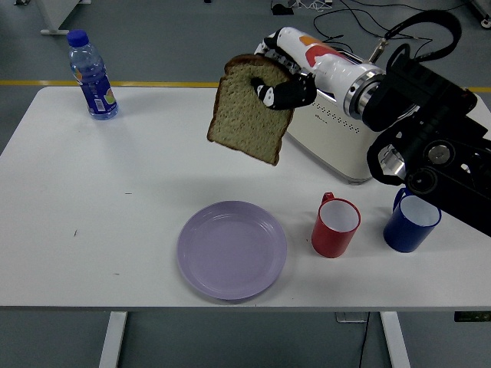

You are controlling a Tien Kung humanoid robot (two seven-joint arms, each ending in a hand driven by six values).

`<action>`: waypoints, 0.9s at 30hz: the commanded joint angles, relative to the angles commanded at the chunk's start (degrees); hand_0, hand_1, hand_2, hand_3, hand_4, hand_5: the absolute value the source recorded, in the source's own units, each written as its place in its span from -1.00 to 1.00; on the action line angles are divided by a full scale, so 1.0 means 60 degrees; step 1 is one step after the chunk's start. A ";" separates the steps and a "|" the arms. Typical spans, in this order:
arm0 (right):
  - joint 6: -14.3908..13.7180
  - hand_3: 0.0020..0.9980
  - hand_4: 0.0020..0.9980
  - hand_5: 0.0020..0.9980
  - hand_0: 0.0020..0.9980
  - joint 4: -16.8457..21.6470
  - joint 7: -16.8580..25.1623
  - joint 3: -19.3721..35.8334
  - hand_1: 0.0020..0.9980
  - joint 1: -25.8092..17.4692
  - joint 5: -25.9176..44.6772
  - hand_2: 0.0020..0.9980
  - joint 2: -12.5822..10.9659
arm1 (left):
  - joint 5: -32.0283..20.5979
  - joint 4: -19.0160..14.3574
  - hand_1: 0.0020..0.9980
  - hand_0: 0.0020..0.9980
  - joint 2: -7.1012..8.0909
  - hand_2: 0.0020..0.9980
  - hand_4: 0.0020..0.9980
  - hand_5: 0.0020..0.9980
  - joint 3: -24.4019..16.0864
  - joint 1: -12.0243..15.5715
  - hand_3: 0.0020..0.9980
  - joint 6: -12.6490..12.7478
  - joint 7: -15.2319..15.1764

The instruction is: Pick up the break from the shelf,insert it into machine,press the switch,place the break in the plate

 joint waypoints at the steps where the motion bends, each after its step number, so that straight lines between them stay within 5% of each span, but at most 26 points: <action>1: 0.0001 0.01 -0.24 -1.00 -0.56 0.0034 0.0000 -0.0163 -0.43 -0.0107 0.0325 -0.28 0.0060 | -0.0001 0.0000 0.19 0.30 -0.0006 0.19 -0.34 0.88 -0.0002 0.0003 0.19 0.0003 -0.0001; 8: 0.0170 0.01 -0.24 -1.00 -0.56 -0.0039 0.0000 -0.1056 -0.43 -0.0706 0.2015 -0.28 0.0400 | -0.0035 0.0000 0.19 0.30 -0.0026 0.19 -0.34 0.88 0.0026 -0.0001 0.19 0.0012 -0.0014; 27: -0.0180 0.02 -0.27 -1.00 -0.58 -0.1315 0.0236 -0.1377 -0.45 -0.1410 0.1971 -0.28 0.1404 | 0.0189 0.0000 0.20 0.30 -0.0071 0.19 -0.34 0.89 -0.0060 0.0017 0.20 -0.0022 0.0024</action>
